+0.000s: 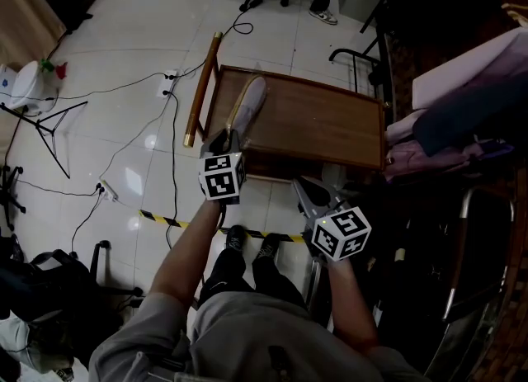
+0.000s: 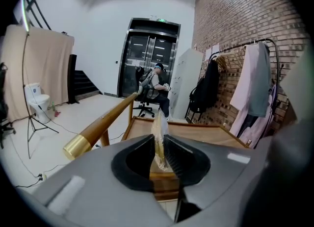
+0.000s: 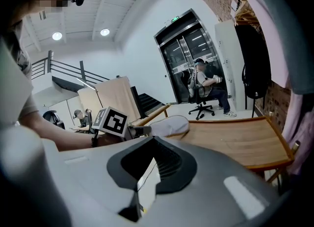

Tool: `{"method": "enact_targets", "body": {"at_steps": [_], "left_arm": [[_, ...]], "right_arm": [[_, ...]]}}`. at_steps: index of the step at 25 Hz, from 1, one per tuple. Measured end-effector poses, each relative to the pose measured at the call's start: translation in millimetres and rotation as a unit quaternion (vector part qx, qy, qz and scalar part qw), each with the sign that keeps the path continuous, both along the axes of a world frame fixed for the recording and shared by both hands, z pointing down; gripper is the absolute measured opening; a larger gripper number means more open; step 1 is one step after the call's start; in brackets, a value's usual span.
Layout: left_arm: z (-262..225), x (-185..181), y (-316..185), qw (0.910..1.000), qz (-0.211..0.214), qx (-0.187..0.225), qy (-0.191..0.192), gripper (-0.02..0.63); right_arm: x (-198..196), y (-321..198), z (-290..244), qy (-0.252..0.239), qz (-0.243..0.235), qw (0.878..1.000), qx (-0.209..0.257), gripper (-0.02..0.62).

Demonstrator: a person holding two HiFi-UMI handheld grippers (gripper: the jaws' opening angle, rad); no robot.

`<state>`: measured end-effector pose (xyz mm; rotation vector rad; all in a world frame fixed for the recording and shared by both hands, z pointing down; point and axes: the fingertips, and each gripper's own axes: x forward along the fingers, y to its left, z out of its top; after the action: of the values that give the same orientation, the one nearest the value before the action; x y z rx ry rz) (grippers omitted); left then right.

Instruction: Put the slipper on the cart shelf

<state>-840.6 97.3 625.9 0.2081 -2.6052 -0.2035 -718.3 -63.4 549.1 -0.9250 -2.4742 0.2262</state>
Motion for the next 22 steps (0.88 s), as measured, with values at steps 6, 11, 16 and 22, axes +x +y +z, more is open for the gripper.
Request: {"method": "enact_targets", "body": {"at_steps": [6, 11, 16, 22], "left_arm": [[-46, 11, -19, 0.9991, 0.017, -0.025, -0.031, 0.06], [-84, 26, -34, 0.9973, 0.026, -0.035, -0.058, 0.06], [-114, 46, -51, 0.9953, 0.051, -0.029, -0.077, 0.058], [-130, 79, -63, 0.9917, 0.091, -0.021, -0.089, 0.058]], "right_arm": [[2, -18, -31, -0.029, 0.004, 0.999, -0.016, -0.002], [3, -25, -54, -0.055, -0.003, 0.998, -0.032, -0.002], [12, -31, -71, -0.079, -0.004, 0.996, -0.035, -0.002], [38, -45, -90, -0.102, 0.036, 0.994, -0.024, -0.002]]}}
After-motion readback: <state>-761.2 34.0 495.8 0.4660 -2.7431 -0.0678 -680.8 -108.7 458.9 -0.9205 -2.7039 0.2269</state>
